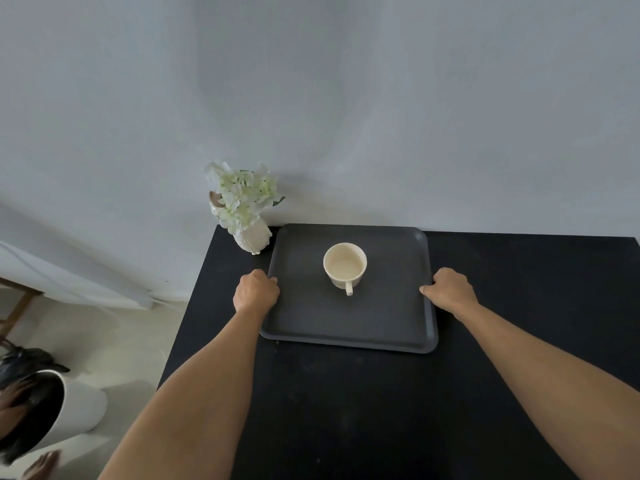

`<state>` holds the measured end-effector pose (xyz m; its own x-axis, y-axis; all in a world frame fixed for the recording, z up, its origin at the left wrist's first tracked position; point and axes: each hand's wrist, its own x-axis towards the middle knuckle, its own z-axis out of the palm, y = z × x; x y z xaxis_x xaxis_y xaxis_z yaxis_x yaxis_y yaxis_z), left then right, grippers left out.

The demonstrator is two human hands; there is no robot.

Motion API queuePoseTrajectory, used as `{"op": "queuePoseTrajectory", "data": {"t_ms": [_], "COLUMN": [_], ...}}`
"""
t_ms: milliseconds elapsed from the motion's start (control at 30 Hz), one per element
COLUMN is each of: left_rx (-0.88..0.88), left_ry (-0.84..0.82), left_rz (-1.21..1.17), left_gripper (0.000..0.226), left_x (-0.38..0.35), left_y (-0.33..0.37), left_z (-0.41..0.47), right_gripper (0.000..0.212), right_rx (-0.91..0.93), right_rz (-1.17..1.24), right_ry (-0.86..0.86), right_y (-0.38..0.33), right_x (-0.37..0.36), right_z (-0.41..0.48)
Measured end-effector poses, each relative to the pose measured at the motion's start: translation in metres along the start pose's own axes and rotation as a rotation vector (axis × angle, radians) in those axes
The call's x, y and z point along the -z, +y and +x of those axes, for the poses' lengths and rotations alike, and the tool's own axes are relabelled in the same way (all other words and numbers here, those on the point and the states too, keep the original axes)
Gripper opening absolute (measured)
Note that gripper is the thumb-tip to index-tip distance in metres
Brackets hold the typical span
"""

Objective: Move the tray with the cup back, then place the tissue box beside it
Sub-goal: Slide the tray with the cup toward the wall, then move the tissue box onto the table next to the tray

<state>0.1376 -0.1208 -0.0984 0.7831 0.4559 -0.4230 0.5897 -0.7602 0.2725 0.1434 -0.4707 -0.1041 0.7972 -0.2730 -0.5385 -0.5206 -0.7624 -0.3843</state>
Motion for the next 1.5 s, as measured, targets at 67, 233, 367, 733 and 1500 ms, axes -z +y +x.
{"op": "queuePoseTrajectory", "data": {"t_ms": [67,233,367,733,1500], "left_rx": [-0.002,-0.025,-0.057,-0.216,-0.396], "left_ry": [0.009,0.028,0.017,-0.1,-0.453], "left_rz": [-0.002,0.003,-0.047,-0.226,-0.286], "left_gripper": [0.036,0.041,0.042,0.045,0.066], "left_x": [0.002,0.004,0.001,-0.017,-0.139], "left_y": [0.001,0.007,0.011,0.004,0.088], "left_z": [-0.012,-0.047,-0.08,-0.193,-0.43], "right_gripper": [0.025,0.035,0.035,0.038,0.048], "right_rx": [0.02,0.052,0.052,0.065,-0.005], "right_rz": [-0.045,-0.108,-0.133,-0.16,-0.121], "right_ry": [-0.007,0.019,0.023,0.111,0.251], "right_y": [0.001,0.011,0.028,0.094,0.289], "right_x": [0.007,0.025,0.04,0.07,0.158], "right_z": [-0.008,-0.038,-0.066,-0.185,-0.272]}}
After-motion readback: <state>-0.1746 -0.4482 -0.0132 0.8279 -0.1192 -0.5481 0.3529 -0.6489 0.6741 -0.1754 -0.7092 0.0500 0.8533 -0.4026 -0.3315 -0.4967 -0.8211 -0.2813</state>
